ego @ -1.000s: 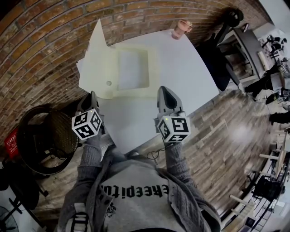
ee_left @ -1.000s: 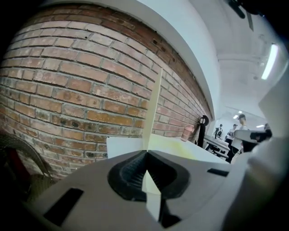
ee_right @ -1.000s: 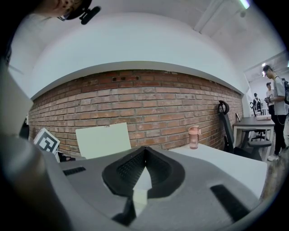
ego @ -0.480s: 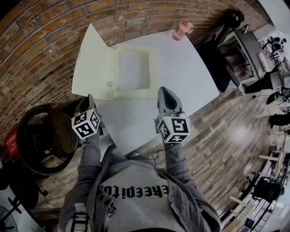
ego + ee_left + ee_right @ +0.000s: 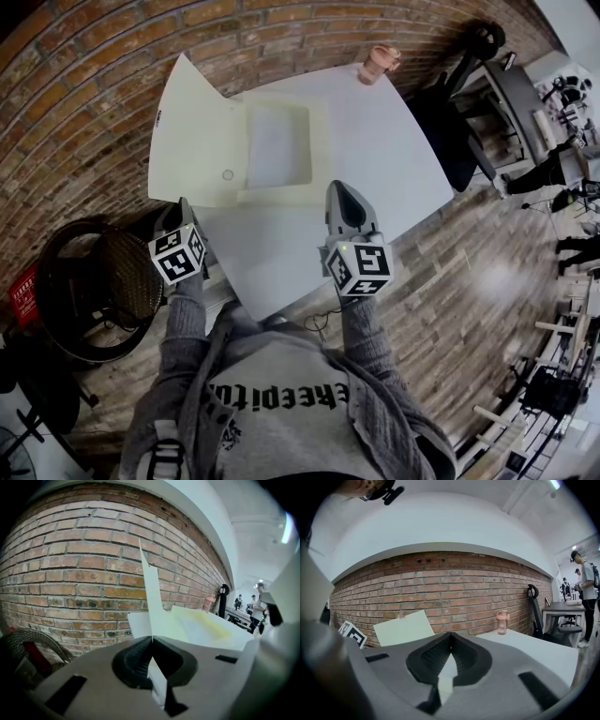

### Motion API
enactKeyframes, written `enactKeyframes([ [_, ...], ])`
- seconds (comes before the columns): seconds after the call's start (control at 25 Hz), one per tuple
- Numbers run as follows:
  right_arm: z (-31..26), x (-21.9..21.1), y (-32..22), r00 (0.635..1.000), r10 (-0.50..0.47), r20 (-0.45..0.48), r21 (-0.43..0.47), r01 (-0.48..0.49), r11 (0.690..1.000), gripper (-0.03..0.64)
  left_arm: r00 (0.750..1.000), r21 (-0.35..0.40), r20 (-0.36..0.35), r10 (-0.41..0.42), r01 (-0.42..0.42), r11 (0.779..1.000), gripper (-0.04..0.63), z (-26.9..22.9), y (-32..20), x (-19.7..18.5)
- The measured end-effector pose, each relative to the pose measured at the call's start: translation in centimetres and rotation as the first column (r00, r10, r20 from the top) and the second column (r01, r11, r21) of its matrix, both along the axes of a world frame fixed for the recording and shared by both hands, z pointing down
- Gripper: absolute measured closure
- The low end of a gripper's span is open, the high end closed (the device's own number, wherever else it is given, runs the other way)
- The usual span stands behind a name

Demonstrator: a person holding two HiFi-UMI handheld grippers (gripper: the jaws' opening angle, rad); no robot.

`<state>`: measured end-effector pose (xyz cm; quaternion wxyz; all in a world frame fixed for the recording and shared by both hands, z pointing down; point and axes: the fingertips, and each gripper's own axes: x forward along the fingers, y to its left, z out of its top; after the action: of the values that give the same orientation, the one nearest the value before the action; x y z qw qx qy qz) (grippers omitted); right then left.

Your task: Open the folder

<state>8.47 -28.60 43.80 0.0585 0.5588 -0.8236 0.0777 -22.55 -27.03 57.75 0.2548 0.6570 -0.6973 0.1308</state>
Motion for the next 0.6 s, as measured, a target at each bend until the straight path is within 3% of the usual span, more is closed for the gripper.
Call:
enactKeyframes([
  [0.28,-0.2,0.2,0.2,1.000,0.004,-0.002,0.006,-0.004,1.000,0.613,1.000,-0.006,-0.003,0.003,-0.003,1.000,0.586,0.3,0.1,-0.2],
  [0.4,-0.4,0.2,0.4,1.000,0.006,-0.001,0.011,-0.006,1.000,0.613,0.999,0.029,-0.031,0.016,-0.015,0.999,0.584,-0.6,0.2,0.4],
  [0.6,-0.7,0.4,0.7,1.000,0.009,0.000,0.018,-0.009,1.000,0.613,0.998,0.099,-0.017,0.056,-0.054,0.994,0.584,-2.7,-0.1,2.2],
])
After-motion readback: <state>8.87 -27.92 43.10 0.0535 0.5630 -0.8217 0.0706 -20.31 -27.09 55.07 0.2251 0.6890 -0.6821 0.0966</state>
